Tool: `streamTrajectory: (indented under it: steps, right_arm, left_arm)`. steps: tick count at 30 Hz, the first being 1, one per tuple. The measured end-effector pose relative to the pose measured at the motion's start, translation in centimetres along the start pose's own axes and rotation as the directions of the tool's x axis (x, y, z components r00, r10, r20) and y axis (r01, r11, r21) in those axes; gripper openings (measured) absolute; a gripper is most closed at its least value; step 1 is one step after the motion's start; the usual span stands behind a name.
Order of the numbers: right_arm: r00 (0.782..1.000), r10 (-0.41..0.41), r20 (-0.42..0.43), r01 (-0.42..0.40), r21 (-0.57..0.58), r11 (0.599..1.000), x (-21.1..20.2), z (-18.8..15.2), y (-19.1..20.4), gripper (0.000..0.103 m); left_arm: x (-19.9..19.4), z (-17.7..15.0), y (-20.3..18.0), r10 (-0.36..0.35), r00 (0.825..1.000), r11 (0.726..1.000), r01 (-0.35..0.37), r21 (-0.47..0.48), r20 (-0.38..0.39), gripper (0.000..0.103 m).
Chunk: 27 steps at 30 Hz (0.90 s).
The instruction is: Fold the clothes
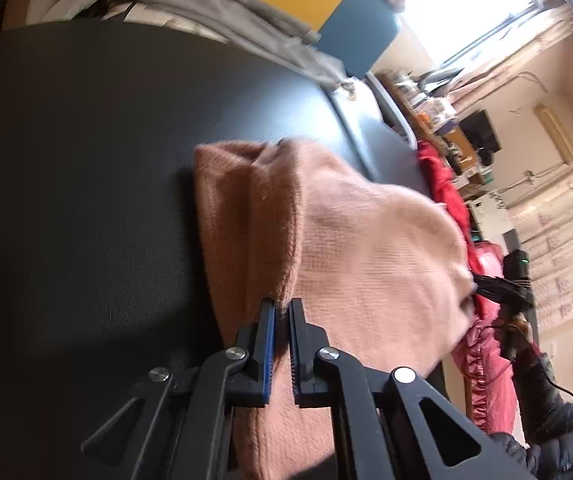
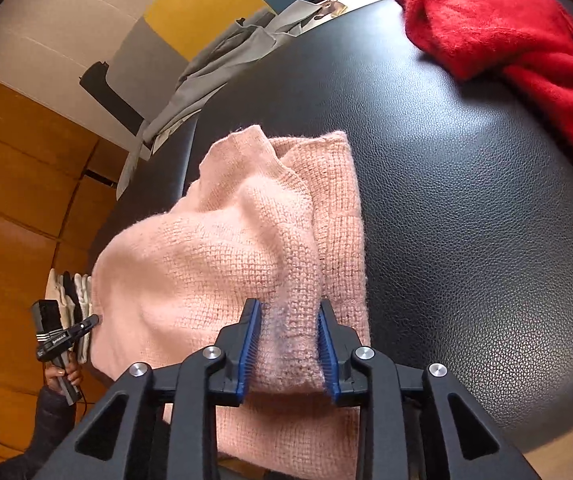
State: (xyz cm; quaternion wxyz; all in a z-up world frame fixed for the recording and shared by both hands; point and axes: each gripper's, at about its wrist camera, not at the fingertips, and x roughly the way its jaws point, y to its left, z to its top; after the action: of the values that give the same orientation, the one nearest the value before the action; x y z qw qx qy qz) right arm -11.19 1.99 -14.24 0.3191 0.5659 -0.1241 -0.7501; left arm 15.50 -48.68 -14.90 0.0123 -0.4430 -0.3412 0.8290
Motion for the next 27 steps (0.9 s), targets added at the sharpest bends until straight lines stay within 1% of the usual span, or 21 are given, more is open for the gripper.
streamTrajectory:
  steps: [2,3,4,5,6,8,11,12,13,14,15,16,17,18,19,20,21,23,25,26,27]
  right_arm:
    - [1.000,-0.029,0.007,0.029,-0.036,0.999,-0.2,-0.1,0.5,0.029]
    - [0.999,-0.035,0.008,0.035,-0.056,0.998,-0.4,-0.1,1.0,0.028]
    - [0.999,-0.040,0.009,0.041,-0.076,0.996,-0.7,-0.2,1.4,0.025]
    - [0.999,-0.034,0.017,0.036,-0.101,0.994,-1.3,-0.3,1.8,0.017]
    - [0.999,-0.032,0.023,0.035,-0.126,0.991,-1.9,-0.5,2.3,0.013]
    - [0.999,-0.036,0.024,0.039,-0.150,0.988,-2.6,-0.8,2.6,0.013]
    - [0.997,-0.080,0.023,0.082,-0.137,0.987,-1.9,-0.9,1.6,0.013]
    - [0.995,-0.092,0.027,0.094,-0.127,0.987,-1.7,-0.8,1.2,0.013]
    - [0.994,-0.098,0.044,0.103,-0.114,0.988,-1.6,-0.6,0.9,0.014]
    - [0.992,-0.104,0.065,0.110,-0.100,0.989,-1.7,-0.4,0.7,0.019]
    - [0.992,-0.100,0.083,0.107,-0.084,0.991,-1.9,-0.3,0.5,0.028]
    - [0.989,-0.102,0.106,0.110,-0.074,0.991,-2.4,-0.2,0.5,0.033]
    - [0.983,-0.112,0.142,0.125,-0.082,0.989,-3.1,-0.2,0.9,0.039]
    - [0.977,-0.124,0.176,0.145,-0.115,0.983,-3.9,-0.5,1.7,0.041]
    - [0.972,-0.131,0.193,0.161,-0.152,0.975,-4.6,-0.9,2.7,0.041]
    - [0.972,-0.122,0.201,0.160,-0.185,0.970,-5.2,-1.4,3.5,0.041]
    - [0.972,-0.111,0.206,0.156,-0.218,0.963,-5.8,-1.9,4.4,0.043]
    - [0.987,-0.050,0.153,0.095,-0.302,0.949,-6.1,-3.5,6.6,0.043]
    - [0.997,-0.033,0.067,0.057,-0.416,0.908,-5.2,-5.8,9.3,0.043]
    - [0.998,-0.047,0.032,0.056,-0.457,0.888,-4.4,-6.7,10.3,0.043]
    - [0.998,-0.056,0.008,0.053,-0.473,0.879,-3.2,-7.2,11.1,0.043]
  left_arm:
    - [-1.8,-0.7,-0.6,-0.031,0.999,0.999,0.031,0.014,0.020,0.004]
    - [-3.1,-1.1,-1.0,-0.060,0.998,0.998,0.059,0.020,0.037,0.004]
    - [-4.2,-1.7,-1.3,-0.085,0.995,0.996,0.084,0.020,0.052,0.004]
    - [-5.4,-2.3,-1.6,-0.109,0.992,0.994,0.108,0.022,0.067,0.004]
    - [-6.1,-3.1,-1.8,-0.123,0.990,0.992,0.122,0.023,0.068,0.004]
    - [-5.6,-4.6,-1.4,-0.053,0.998,0.999,0.052,0.013,0.024,0.004]
    - [-4.0,-5.8,0.1,-0.005,1.000,0.999,0.004,-0.045,-0.014,0.005]
    - [-3.9,-5.9,0.9,0.013,1.000,0.997,-0.014,-0.079,-0.005,0.005]
    - [-3.8,-6.0,1.7,0.032,0.999,0.993,-0.031,-0.113,0.004,0.006]
    - [-4.1,-6.0,2.4,0.031,0.999,0.988,-0.027,-0.152,0.025,0.007]
    - [-4.6,-5.8,3.1,0.053,0.997,0.981,-0.042,-0.190,0.055,0.012]
    - [-5.2,-5.6,3.5,0.055,0.994,0.975,-0.033,-0.221,0.091,0.016]
    - [-5.6,-5.4,3.8,0.031,0.992,0.971,-0.001,-0.239,0.120,0.019]
    - [-6.3,-5.3,4.1,0.016,0.988,0.966,0.024,-0.257,0.154,0.019]
    - [-6.8,-4.9,4.1,0.024,0.982,0.964,0.027,-0.266,0.190,0.019]
    - [-7.3,-4.5,4.2,0.033,0.974,0.961,0.031,-0.275,0.225,0.019]
    - [-7.9,-4.3,4.0,0.018,0.967,0.960,0.055,-0.274,0.256,0.020]
    - [-7.7,-3.2,2.8,-0.045,0.955,0.961,0.121,-0.247,0.293,0.021]
    - [-6.1,-1.7,-0.1,-0.065,0.961,0.981,0.111,-0.161,0.267,0.021]
    - [-5.0,-1.2,-1.5,-0.059,0.967,0.987,0.093,-0.129,0.249,0.021]
    - [-3.9,-0.6,-2.9,-0.056,0.971,0.992,0.080,-0.095,0.231,0.021]
